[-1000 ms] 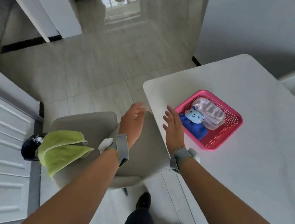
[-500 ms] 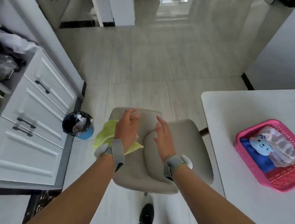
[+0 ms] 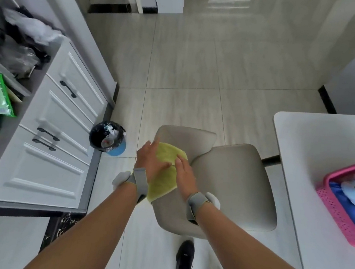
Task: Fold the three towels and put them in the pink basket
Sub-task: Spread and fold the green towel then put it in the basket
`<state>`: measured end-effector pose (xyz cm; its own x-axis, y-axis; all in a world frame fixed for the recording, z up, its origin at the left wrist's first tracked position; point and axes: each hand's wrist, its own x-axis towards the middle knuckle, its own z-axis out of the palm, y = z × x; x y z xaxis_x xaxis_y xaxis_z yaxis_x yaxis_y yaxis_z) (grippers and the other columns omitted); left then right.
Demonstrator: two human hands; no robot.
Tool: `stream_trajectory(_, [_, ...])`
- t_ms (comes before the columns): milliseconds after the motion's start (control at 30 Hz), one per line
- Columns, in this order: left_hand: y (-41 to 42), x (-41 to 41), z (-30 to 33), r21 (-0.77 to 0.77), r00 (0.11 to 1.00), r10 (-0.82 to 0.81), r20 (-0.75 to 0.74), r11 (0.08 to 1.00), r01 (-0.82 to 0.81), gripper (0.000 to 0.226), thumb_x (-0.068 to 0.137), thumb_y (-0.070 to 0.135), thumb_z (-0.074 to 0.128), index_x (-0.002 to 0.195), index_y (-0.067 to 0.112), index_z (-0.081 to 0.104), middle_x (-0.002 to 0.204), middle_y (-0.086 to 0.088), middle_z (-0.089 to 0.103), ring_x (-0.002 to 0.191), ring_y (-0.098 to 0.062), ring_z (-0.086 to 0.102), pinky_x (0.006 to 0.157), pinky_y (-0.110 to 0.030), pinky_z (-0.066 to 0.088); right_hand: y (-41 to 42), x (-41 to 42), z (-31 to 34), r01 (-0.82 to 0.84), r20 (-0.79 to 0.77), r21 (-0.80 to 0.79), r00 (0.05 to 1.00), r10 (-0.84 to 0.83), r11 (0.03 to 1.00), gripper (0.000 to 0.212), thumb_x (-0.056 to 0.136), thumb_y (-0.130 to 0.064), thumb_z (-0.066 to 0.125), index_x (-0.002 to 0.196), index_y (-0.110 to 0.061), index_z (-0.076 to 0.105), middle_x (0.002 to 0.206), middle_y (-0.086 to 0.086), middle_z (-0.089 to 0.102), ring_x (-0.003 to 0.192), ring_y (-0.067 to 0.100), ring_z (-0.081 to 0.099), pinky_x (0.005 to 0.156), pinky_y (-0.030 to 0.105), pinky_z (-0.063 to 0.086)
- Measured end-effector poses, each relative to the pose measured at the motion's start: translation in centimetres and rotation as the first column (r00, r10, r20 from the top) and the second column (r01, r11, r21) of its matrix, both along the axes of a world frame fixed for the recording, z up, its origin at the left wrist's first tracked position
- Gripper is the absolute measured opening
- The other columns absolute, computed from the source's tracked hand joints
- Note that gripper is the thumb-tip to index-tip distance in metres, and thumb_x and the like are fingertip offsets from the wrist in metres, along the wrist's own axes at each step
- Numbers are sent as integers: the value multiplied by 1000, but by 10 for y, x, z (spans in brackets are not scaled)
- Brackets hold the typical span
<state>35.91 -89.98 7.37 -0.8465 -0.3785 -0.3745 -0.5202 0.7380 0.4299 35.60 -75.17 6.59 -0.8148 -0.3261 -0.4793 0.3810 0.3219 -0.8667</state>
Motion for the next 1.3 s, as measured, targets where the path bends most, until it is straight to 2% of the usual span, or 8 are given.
stream_trajectory(267, [-4,11,-10,-172,999,21,49,985,-13,68,80,44,70,142,32,44,122,-11,45,115,-33,47,88,-42,48,6,9,-26,-235,261,292,952,160,927,58,107,-39,39,156,-10,30,156,15,41,139,33,45,108,35,39])
stream_trajectory(467, [-1,13,-1,-156,998,-58,-11,986,55,36,88,44,60,121,29,60,112,-5,56,104,-28,58,78,-38,52,-9,12,-19,-120,317,170,946,60,978,67,101,-42,53,155,-11,29,150,14,46,128,32,54,98,34,45])
stream_trajectory(600, [1,11,13,-43,994,1,-112,999,-6,28,88,39,62,114,29,63,103,-1,60,91,-24,61,74,-33,48,-14,8,-13,48,318,-16,947,-41,999,44,96,-36,60,136,-25,44,132,9,60,110,26,62,98,48,55])
stream_trajectory(700, [7,6,30,74,983,16,-184,997,-2,26,86,35,66,111,30,66,99,3,65,89,-19,61,77,-31,49,-9,-1,9,210,370,-123,916,-152,970,36,90,-50,62,121,-36,50,127,6,63,112,30,64,97,54,55])
stream_trajectory(767, [13,0,40,178,976,18,-215,984,21,24,86,31,67,110,30,66,97,8,67,89,-15,62,77,-27,49,-4,-10,15,278,386,-130,899,-210,952,57,86,-68,56,132,-37,45,140,1,56,127,28,56,108,54,46])
stream_trajectory(900, [39,-15,61,296,966,-21,-257,950,99,23,91,29,65,114,29,64,95,15,64,85,0,59,70,-12,41,22,-27,31,337,362,-125,891,-274,933,75,85,-77,49,144,-32,42,141,-3,56,128,23,55,112,51,41])
stream_trajectory(1067, [86,-36,69,374,966,-90,-243,910,179,24,91,33,62,114,26,65,99,8,70,93,-14,67,84,-33,55,66,-38,66,413,212,-180,903,-375,893,48,89,-53,63,127,-24,58,115,4,71,101,21,70,93,45,57])
stream_trajectory(1300, [155,-54,92,345,924,-170,-343,892,292,40,86,32,66,123,40,53,110,9,66,95,-13,66,83,-30,55,142,-42,88,482,-73,-154,865,-496,863,62,85,-48,69,140,-28,48,123,-1,67,107,18,66,95,41,54])
